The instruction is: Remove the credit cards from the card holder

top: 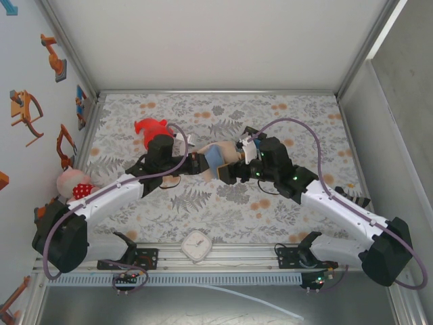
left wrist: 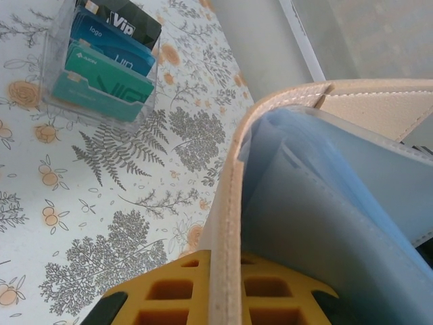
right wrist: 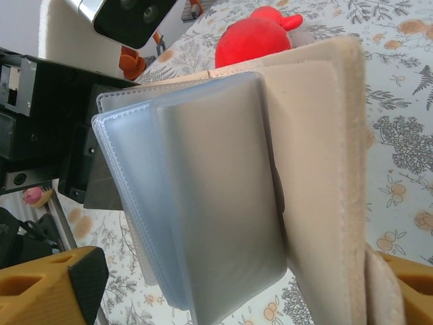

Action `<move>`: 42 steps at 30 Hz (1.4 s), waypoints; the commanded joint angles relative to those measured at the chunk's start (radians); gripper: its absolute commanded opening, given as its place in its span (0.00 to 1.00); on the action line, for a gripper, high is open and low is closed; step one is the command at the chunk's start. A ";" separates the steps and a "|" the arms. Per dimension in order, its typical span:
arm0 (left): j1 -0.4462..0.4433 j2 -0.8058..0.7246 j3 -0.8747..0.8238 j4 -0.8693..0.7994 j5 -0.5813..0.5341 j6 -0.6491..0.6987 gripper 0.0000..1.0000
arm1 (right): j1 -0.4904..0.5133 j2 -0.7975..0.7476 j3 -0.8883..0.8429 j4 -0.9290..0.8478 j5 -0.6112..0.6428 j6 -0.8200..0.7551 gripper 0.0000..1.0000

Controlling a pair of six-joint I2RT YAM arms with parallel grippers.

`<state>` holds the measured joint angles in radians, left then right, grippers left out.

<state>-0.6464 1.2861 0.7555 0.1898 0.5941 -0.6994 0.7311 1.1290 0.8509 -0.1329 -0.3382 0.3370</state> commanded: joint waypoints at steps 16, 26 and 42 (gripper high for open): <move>0.007 0.025 0.027 0.054 0.092 -0.043 0.04 | 0.023 0.066 0.067 -0.035 0.034 -0.080 0.92; 0.006 0.029 0.020 0.106 0.152 -0.051 0.03 | 0.022 0.065 0.065 -0.057 0.137 -0.055 0.80; 0.010 0.021 0.008 0.136 0.187 -0.048 0.01 | 0.019 -0.006 0.025 -0.019 0.181 -0.027 0.54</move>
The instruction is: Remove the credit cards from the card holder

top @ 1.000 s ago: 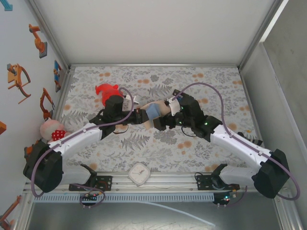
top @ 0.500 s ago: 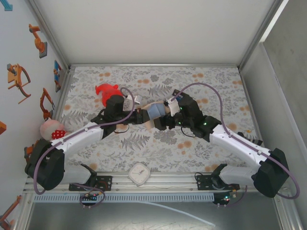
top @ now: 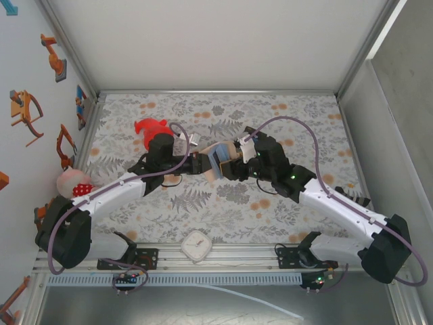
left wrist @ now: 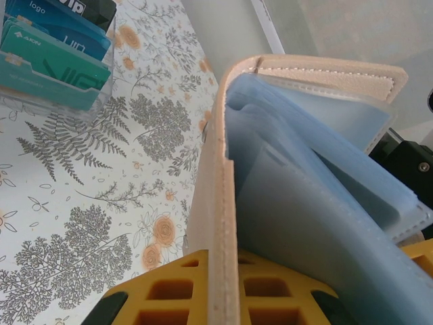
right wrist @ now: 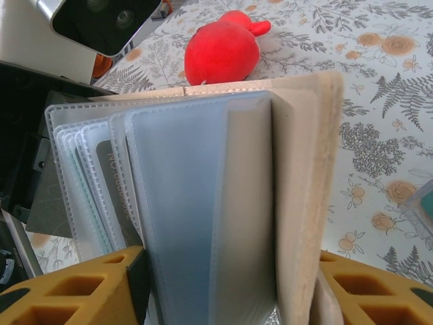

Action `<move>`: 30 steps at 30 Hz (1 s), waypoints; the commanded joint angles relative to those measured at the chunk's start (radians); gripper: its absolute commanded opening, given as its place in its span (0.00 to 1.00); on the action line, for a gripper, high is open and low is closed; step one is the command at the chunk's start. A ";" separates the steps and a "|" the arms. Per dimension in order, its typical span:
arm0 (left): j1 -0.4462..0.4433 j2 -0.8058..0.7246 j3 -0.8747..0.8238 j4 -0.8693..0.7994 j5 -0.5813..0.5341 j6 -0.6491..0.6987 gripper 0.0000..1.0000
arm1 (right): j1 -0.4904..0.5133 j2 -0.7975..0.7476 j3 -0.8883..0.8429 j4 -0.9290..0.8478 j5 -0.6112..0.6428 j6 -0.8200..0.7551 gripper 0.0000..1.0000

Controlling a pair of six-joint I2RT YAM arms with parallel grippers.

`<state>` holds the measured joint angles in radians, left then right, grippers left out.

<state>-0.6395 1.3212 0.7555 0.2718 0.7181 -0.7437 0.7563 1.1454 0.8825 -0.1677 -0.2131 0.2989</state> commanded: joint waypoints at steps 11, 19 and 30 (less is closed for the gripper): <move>0.023 -0.022 -0.021 0.121 0.083 -0.048 0.00 | -0.031 -0.070 -0.038 0.070 -0.085 0.035 0.63; 0.024 -0.026 -0.019 0.129 0.089 -0.057 0.00 | -0.084 -0.087 -0.080 0.144 -0.193 0.077 0.68; 0.025 -0.022 -0.017 0.134 0.090 -0.064 0.00 | -0.101 -0.065 -0.080 0.156 -0.213 0.081 0.81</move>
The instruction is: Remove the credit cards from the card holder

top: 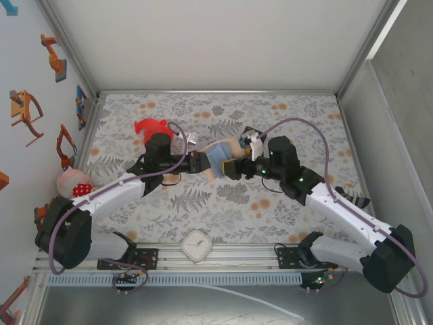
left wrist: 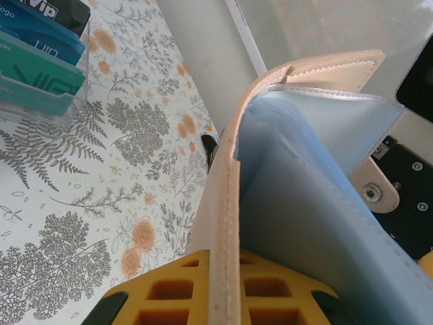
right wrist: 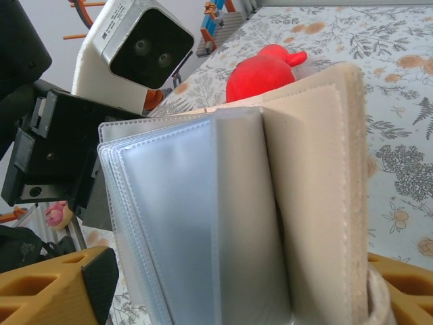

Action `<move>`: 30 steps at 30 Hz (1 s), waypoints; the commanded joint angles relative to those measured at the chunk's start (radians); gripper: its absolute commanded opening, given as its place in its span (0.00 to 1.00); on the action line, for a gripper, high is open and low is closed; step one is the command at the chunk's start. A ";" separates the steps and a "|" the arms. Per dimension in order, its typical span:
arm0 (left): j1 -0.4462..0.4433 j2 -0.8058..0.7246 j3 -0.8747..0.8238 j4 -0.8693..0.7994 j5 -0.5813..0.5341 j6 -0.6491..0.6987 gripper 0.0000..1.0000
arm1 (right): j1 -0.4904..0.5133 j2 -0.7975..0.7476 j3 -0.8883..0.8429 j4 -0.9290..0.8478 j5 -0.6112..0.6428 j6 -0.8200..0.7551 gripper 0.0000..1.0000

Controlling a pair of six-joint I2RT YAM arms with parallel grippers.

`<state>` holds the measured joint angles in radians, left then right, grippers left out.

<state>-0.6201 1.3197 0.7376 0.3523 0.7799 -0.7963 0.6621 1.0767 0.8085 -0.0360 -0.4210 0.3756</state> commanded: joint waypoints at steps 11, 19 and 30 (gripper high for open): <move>0.006 -0.009 0.006 0.068 0.030 -0.025 0.00 | -0.007 0.028 0.006 -0.039 0.010 -0.055 0.91; 0.005 0.005 0.008 0.087 0.038 -0.038 0.00 | -0.007 0.027 0.008 -0.065 0.009 -0.099 0.92; 0.005 0.027 0.010 0.115 0.048 -0.057 0.00 | -0.006 0.049 0.012 -0.070 0.012 -0.106 0.92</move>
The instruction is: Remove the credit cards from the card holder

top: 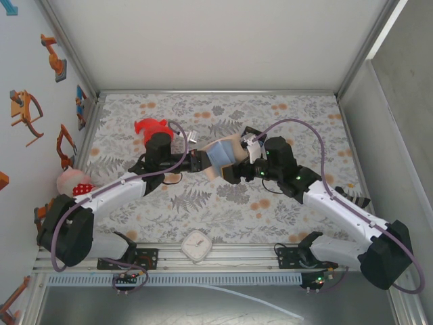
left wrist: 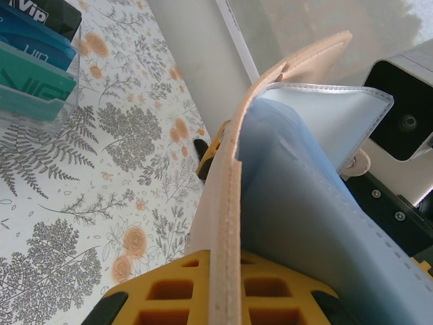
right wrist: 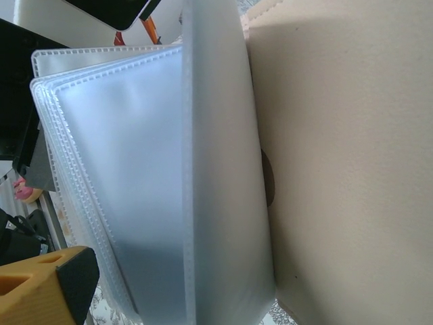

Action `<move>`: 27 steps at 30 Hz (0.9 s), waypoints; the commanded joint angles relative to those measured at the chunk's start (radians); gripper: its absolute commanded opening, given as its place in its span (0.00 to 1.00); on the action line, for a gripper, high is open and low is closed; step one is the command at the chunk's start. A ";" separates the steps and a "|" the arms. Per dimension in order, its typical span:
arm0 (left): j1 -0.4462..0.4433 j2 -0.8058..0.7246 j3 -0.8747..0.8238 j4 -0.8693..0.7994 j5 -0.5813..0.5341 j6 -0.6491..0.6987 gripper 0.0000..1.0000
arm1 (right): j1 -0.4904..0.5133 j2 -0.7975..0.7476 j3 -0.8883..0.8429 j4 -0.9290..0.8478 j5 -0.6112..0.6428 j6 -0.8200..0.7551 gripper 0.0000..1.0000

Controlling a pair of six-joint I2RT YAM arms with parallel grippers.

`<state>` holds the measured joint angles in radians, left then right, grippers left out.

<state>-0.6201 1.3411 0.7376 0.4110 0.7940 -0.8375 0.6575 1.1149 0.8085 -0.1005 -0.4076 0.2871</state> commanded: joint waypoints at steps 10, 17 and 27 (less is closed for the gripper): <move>0.005 0.007 0.005 0.073 0.051 -0.021 0.00 | -0.002 0.030 0.016 0.004 0.045 -0.002 0.82; 0.006 0.007 0.000 0.080 0.060 -0.022 0.00 | -0.005 -0.002 -0.003 0.039 0.057 0.023 0.76; 0.005 0.011 -0.001 0.084 0.075 -0.027 0.00 | -0.010 -0.022 -0.016 0.045 0.124 0.040 0.63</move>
<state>-0.6144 1.3483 0.7376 0.4408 0.8330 -0.8532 0.6556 1.1141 0.8047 -0.0860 -0.3202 0.3176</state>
